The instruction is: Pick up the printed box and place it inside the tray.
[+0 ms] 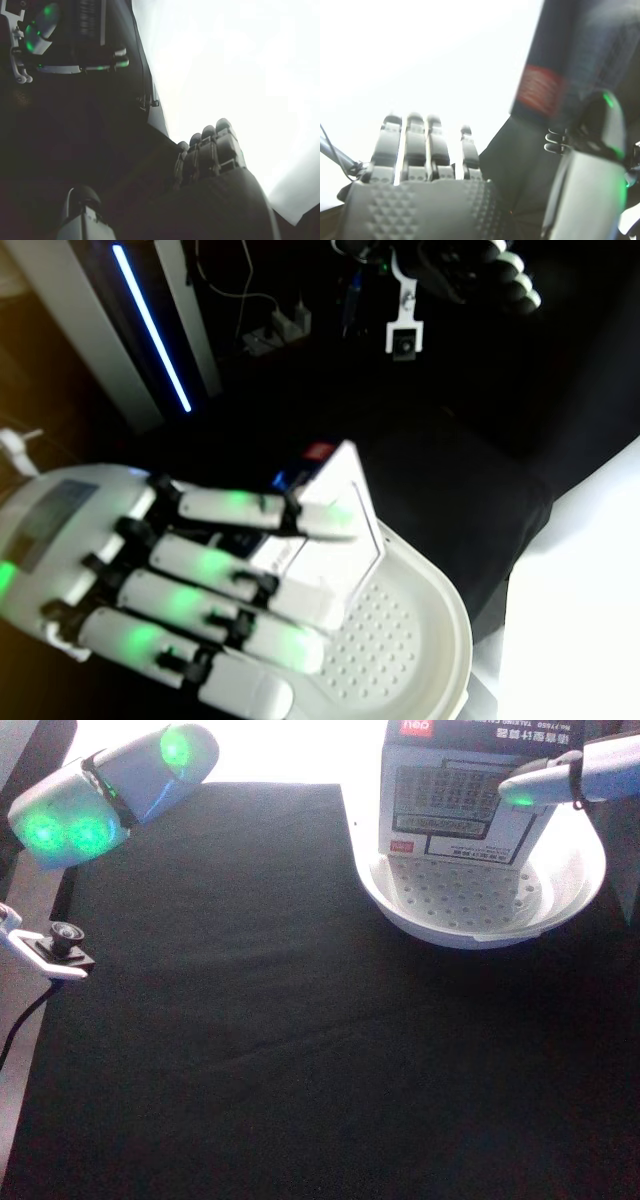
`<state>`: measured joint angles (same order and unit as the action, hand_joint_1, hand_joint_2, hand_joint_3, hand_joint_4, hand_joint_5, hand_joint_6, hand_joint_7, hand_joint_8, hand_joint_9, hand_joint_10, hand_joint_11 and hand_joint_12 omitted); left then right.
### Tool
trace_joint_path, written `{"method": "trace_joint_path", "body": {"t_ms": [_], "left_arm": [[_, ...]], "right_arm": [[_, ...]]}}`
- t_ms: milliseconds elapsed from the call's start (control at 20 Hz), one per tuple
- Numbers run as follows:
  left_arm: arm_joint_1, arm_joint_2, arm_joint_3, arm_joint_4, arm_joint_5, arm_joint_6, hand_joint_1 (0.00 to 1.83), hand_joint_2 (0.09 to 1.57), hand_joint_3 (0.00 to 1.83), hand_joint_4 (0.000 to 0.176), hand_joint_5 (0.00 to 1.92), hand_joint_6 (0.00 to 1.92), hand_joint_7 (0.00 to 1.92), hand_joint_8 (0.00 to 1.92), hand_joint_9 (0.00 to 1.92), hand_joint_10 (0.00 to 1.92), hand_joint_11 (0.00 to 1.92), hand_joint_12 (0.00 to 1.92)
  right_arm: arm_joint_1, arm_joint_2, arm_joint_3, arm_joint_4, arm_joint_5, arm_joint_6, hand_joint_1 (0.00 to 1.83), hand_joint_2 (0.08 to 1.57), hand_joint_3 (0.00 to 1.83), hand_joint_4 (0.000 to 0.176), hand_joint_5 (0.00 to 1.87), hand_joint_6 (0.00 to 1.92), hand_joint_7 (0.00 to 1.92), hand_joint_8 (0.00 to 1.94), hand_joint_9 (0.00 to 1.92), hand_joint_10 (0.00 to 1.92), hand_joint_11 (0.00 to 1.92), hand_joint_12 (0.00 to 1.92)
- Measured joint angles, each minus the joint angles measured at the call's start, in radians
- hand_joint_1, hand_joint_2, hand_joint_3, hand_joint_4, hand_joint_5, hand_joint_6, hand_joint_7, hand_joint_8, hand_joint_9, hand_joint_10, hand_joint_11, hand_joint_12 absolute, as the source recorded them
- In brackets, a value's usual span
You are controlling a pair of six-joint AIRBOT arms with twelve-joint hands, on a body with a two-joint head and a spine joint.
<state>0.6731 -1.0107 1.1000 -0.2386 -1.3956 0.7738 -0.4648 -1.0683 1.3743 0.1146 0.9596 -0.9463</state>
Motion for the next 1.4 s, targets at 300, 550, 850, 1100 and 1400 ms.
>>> {"method": "trace_joint_path", "body": {"t_ms": [300, 550, 850, 1100, 1400], "left_arm": [[0.006, -0.004, 0.0, -0.011, 0.001, 0.0, 0.1, 0.9, 0.0, 0.031, 0.0, 0.0, 0.0, 0.0, 0.0, 0.0, 0.0, 0.0], [0.019, -0.004, 0.0, -0.026, -0.001, 0.0, 0.12, 0.89, 0.0, 0.027, 0.0, 0.0, 0.0, 0.0, 0.0, 0.0, 0.0, 0.0], [0.035, -0.011, 0.001, -0.039, -0.007, -0.002, 0.13, 0.91, 0.01, 0.023, 0.0, 0.0, 0.0, 0.0, 0.0, 0.0, 0.0, 0.0], [0.035, -0.011, 0.001, -0.045, -0.016, -0.004, 0.1, 0.92, 0.01, 0.023, 0.0, 0.0, 0.0, 0.0, 0.0, 0.0, 0.0, 0.0], [0.061, -0.007, 0.001, -0.047, -0.025, -0.004, 0.1, 0.9, 0.0, 0.067, 0.0, 0.0, 0.0, 0.0, 0.0, 0.0, 0.0, 0.0]], "right_arm": [[0.0, 0.005, -0.036, 0.002, -0.001, -0.001, 0.69, 0.56, 0.0, 0.176, 0.0, 0.0, 0.0, 0.0, 0.0, 0.0, 0.0, 0.0], [0.0, 0.019, -0.01, -0.07, 0.001, 0.2, 0.63, 0.54, 0.0, 0.176, 0.0, 0.0, 0.0, 0.0, 0.0, 0.0, 0.0, 0.0], [0.0, 0.034, -0.001, -0.081, 0.002, 0.244, 0.67, 0.53, 0.0, 0.176, 0.0, 0.0, 0.0, 0.0, 0.0, 0.0, 0.0, 0.0], [0.0, 0.045, -0.024, -0.114, 0.002, 0.245, 0.6, 0.56, 0.0, 0.176, 0.0, 0.0, 0.0, 0.0, 0.0, 0.0, 0.0, 0.0], [0.0, 0.089, -0.085, -0.138, 0.038, 0.246, 0.66, 0.56, 0.0, 0.176, 0.0, 0.0, 0.0, 0.0, 0.0, 0.0, 0.0, 0.0]]}}
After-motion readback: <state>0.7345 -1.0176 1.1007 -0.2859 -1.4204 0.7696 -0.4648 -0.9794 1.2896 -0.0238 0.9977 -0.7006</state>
